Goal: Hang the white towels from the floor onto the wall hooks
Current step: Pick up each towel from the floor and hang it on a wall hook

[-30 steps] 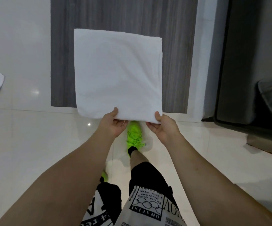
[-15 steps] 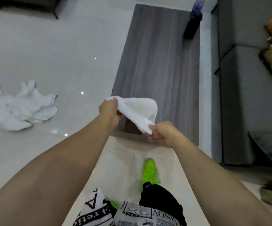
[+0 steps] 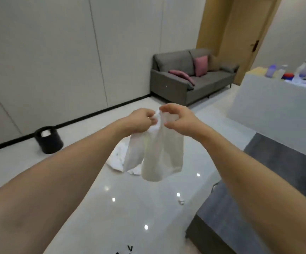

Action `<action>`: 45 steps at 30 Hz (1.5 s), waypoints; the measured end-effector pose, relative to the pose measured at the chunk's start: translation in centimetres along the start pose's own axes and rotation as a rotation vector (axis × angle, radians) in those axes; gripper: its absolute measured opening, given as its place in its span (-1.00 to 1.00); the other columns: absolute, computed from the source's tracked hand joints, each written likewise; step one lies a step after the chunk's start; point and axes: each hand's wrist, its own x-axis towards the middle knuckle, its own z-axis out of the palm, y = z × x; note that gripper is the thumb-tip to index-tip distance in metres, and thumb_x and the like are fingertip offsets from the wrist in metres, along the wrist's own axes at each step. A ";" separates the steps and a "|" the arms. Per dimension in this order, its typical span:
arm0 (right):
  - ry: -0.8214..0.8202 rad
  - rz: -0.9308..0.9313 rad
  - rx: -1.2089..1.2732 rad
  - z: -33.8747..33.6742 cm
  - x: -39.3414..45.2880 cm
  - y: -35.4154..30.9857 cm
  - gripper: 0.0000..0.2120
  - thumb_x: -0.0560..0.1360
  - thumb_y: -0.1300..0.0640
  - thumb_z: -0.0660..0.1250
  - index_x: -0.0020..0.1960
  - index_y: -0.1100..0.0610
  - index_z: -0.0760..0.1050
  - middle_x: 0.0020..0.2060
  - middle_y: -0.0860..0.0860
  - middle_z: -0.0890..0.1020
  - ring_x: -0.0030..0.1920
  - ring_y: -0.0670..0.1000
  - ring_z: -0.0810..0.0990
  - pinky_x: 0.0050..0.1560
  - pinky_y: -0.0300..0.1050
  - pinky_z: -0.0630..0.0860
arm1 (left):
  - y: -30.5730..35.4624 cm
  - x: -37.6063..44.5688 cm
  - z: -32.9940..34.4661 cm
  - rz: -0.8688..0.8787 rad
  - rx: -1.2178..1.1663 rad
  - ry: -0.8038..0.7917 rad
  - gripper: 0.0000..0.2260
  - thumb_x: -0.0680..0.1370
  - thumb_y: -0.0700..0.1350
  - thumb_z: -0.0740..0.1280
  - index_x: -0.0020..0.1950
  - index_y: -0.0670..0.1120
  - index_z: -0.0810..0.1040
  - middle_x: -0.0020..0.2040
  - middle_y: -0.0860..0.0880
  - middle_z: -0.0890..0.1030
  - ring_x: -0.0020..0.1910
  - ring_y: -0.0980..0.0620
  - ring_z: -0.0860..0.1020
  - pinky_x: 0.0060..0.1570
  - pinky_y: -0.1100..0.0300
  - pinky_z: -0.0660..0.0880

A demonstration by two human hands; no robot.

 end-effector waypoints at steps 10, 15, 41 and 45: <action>-0.545 -0.521 -0.114 19.5 10.2 -26.4 -0.58 0.37 0.16 0.54 0.19 0.05 0.52 0.05 -0.01 0.61 0.07 0.03 0.57 0.02 -0.12 0.50 | -14.2 -16.3 -24.8 -0.203 0.204 0.308 -0.85 0.59 -0.12 0.31 -0.18 0.01 0.55 -0.16 0.04 0.56 -0.14 0.05 0.49 -0.21 0.21 0.39; -0.692 -0.747 -0.155 29.4 13.4 -36.2 -0.77 0.45 -0.09 0.49 -0.02 0.04 0.64 -0.25 -0.04 0.61 -0.23 -0.10 0.52 -0.25 -0.28 0.38 | -20.9 -24.8 -32.5 -0.348 0.234 0.468 -0.75 0.59 -0.09 0.32 -0.25 0.19 0.53 -0.26 0.17 0.54 -0.27 0.21 0.46 -0.28 0.31 0.37; -1.038 -1.075 0.363 75.0 15.2 -81.4 -0.64 0.61 0.00 0.23 -0.11 0.30 0.55 -0.28 0.09 0.55 -0.29 0.04 0.52 -0.27 -0.13 0.44 | -48.9 -56.7 -61.8 -0.784 -0.080 1.708 -0.83 0.59 -0.05 0.33 -0.12 -0.09 0.61 -0.24 0.00 0.60 -0.27 0.03 0.54 -0.23 0.18 0.44; -1.079 -1.000 0.370 80.8 15.3 -86.2 -0.71 0.63 -0.05 0.21 -0.06 0.11 0.60 -0.13 0.09 0.65 -0.13 0.08 0.65 -0.17 -0.06 0.60 | -52.4 -61.2 -68.0 -0.756 0.054 1.721 -0.82 0.61 -0.04 0.31 -0.15 -0.04 0.63 -0.27 0.05 0.61 -0.30 0.10 0.56 -0.29 0.24 0.45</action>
